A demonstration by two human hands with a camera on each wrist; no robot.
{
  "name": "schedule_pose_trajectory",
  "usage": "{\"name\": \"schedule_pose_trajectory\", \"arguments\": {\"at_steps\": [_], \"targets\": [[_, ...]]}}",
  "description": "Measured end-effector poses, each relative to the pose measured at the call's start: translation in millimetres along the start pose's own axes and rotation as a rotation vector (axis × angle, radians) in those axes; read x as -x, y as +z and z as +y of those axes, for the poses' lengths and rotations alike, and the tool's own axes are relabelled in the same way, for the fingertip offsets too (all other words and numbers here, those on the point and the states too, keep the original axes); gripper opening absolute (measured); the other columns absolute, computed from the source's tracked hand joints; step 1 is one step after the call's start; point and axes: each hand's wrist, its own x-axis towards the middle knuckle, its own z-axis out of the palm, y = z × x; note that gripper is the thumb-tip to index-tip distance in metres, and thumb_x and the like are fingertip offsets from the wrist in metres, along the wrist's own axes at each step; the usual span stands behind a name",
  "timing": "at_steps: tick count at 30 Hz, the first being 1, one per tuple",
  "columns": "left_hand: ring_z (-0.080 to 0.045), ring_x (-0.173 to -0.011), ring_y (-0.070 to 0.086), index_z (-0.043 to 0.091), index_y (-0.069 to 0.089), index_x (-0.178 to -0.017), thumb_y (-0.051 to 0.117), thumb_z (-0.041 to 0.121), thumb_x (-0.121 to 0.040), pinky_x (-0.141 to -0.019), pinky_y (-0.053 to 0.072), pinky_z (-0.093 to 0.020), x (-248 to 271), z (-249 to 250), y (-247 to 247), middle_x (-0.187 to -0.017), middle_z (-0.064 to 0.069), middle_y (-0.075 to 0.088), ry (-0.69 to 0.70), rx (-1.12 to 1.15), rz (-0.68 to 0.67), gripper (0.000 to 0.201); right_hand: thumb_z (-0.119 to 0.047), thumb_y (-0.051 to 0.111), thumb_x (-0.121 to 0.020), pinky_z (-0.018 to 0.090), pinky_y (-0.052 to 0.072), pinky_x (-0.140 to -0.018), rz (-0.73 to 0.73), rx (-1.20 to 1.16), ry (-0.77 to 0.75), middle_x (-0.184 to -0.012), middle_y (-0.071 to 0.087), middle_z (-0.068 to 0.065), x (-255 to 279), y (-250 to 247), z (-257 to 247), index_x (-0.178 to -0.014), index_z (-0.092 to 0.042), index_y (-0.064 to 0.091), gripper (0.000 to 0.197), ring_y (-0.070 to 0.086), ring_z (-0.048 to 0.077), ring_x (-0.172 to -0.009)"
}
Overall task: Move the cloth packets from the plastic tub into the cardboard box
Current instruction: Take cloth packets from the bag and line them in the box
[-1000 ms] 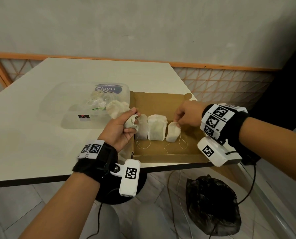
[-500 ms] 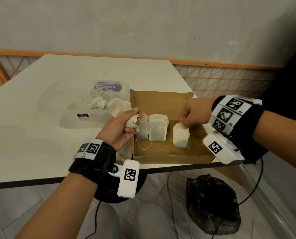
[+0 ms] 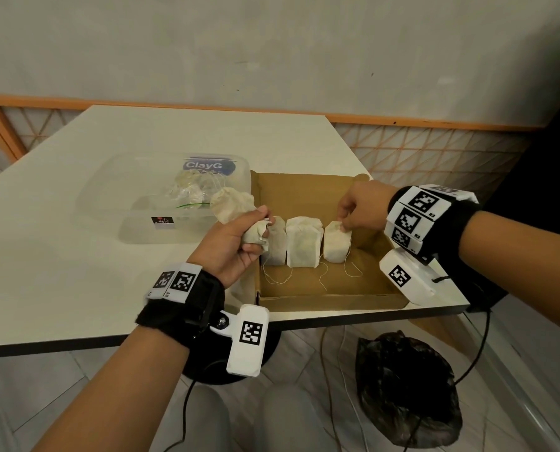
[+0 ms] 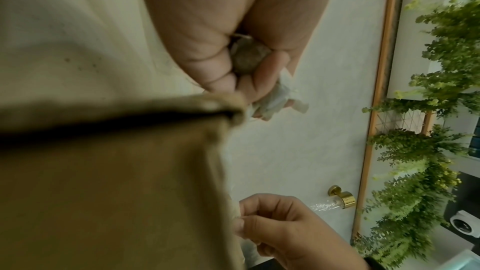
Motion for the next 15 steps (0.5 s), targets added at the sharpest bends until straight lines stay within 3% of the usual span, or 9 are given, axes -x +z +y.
{"name": "schedule_pose_trajectory", "arguments": {"at_steps": [4, 7, 11, 15], "targets": [[-0.004, -0.051, 0.053, 0.008, 0.056, -0.085, 0.056, 0.014, -0.089, -0.033, 0.032, -0.010, 1, 0, 1, -0.072, -0.003, 0.060, -0.006, -0.016, 0.001, 0.008, -0.019, 0.065, -0.083, 0.017, 0.035, -0.057, 0.037, -0.025, 0.011, -0.073, 0.049, -0.011, -1, -2, -1, -0.103, -0.014, 0.066, 0.021, 0.048, 0.010, -0.076], [-0.006, -0.054, 0.055, 0.007, 0.057, -0.086, 0.057, 0.013, -0.089, -0.035, 0.034, -0.010, 2, 3, 4, -0.072, -0.005, 0.061, -0.015, -0.035, 0.010, 0.007, -0.018, 0.065, -0.083, 0.017, 0.033, -0.054, 0.135, -0.107, 0.063, -0.072, 0.045, -0.011, 3, -9, 1, -0.106, -0.014, 0.062, 0.024, 0.049, 0.013, -0.076], [-0.008, -0.059, 0.056, 0.006, 0.056, -0.096, 0.059, 0.010, -0.090, -0.037, 0.035, -0.012, 3, 9, 16, -0.083, -0.008, 0.060, -0.020, -0.164, 0.001, 0.008, -0.035, 0.067, -0.080, 0.022, 0.039, -0.066, 0.240, -0.344, -0.072, -0.081, 0.053, -0.006, 17, -19, -11, -0.105, -0.021, 0.063, 0.029, 0.051, 0.011, -0.078], [-0.005, -0.049, 0.051, 0.008, 0.058, -0.104, 0.061, 0.008, -0.089, -0.037, 0.033, -0.014, 2, 5, 35, -0.081, -0.008, 0.061, -0.039, -0.511, -0.108, 0.015, -0.044, 0.072, -0.073, 0.022, 0.044, -0.080, 0.125, -0.576, -0.263, -0.095, 0.058, -0.006, 28, -11, -45, -0.111, -0.031, 0.057, 0.043, 0.054, 0.004, -0.079]]}}
